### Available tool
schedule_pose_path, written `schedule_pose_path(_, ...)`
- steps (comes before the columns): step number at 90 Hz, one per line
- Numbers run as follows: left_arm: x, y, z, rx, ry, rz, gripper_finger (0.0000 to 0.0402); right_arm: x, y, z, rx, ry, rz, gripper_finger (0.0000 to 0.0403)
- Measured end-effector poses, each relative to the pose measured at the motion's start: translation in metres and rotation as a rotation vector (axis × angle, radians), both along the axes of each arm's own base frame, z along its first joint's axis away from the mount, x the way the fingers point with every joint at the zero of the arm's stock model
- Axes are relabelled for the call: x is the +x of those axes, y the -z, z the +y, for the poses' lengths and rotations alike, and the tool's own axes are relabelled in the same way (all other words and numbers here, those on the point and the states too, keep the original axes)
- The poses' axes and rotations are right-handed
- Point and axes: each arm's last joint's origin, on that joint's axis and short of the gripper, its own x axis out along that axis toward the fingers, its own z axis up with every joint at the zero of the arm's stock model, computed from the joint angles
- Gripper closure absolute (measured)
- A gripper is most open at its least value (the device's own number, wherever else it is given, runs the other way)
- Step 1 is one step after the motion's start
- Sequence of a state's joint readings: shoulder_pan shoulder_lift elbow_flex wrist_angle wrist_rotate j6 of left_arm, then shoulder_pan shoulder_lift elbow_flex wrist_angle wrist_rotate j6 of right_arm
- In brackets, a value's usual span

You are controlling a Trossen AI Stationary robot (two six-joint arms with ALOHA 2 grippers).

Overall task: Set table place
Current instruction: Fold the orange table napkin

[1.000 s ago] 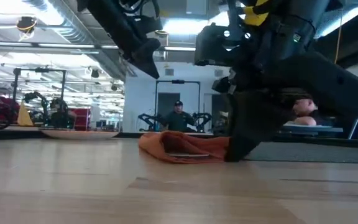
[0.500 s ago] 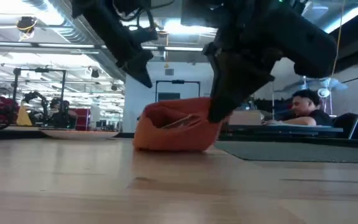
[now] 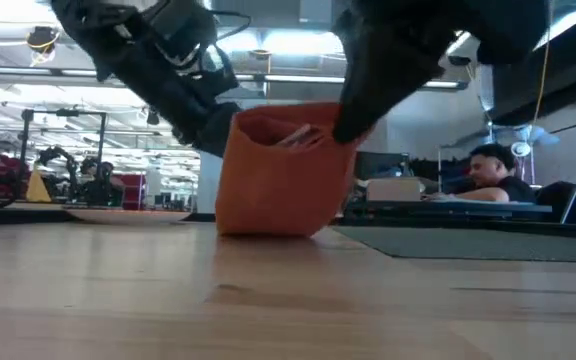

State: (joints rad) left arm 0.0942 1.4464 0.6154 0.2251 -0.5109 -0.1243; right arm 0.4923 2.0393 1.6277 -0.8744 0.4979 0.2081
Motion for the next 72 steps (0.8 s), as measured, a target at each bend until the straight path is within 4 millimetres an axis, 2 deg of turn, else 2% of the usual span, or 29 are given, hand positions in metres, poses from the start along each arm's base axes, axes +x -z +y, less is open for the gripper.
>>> schedule_pose_path(28, -0.002, 0.009, -0.025, -0.028, 0.084, -0.057, 0.0402, 0.005, -0.024, 0.004, -0.010, 0.007, -0.051, 0.0403)
schedule_pose_path(72, 0.005, 0.060, -0.016, -0.045, 0.038, -0.026, 0.0402, -0.010, -0.061, 0.032, 0.023, -0.004, -0.090, 0.0403)
